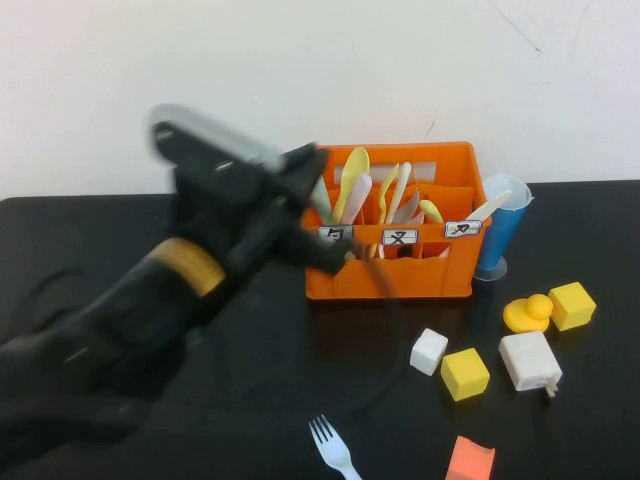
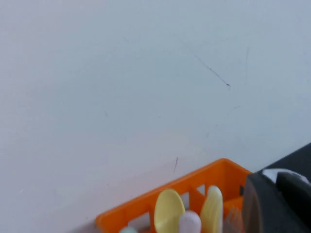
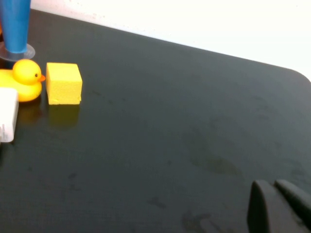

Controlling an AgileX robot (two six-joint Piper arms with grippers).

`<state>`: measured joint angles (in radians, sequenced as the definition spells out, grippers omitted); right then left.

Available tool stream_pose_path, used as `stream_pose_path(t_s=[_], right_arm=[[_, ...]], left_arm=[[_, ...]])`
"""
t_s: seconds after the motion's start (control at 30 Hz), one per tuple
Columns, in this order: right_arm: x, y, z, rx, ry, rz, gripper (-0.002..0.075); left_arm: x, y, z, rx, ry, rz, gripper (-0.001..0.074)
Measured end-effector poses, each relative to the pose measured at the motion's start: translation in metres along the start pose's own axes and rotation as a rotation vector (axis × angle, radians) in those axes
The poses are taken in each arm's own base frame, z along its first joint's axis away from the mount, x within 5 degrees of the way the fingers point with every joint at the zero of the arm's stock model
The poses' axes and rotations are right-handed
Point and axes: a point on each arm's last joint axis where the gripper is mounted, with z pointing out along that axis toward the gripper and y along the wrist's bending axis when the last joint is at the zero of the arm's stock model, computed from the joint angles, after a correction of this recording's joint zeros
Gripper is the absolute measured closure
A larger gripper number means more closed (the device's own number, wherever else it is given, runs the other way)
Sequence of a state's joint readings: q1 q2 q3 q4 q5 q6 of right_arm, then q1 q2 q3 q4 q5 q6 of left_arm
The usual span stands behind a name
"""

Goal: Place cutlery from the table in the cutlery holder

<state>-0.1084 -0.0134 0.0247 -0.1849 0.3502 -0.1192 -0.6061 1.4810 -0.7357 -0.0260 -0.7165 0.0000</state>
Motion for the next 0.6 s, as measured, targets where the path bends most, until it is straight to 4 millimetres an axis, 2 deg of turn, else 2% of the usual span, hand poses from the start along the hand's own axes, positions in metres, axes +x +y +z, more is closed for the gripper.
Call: stream_pose_path(t_s=[0.13,0.27,0.43,0.6], right_arm=[[0.0,0.0,0.0,0.0,0.0,0.0,0.0729],[0.0,0.0,0.0,0.0,0.0,0.0,0.0729],[0.0,0.0,0.0,0.0,0.0,0.0,0.0729],[0.0,0.0,0.0,0.0,0.0,0.0,0.0729]], left_arm=[[-0.017,0.0,-0.049,0.001,0.046,-0.001,0.0728],[-0.026,0.0,-0.085,0.003,0.17,-0.002,0.0733],[-0.031,0.0,-0.119,0.005,0.319,-0.004,0.0735],[-0.037,0.004,-0.143,-0.018,0.381,-0.026,0.0735]])
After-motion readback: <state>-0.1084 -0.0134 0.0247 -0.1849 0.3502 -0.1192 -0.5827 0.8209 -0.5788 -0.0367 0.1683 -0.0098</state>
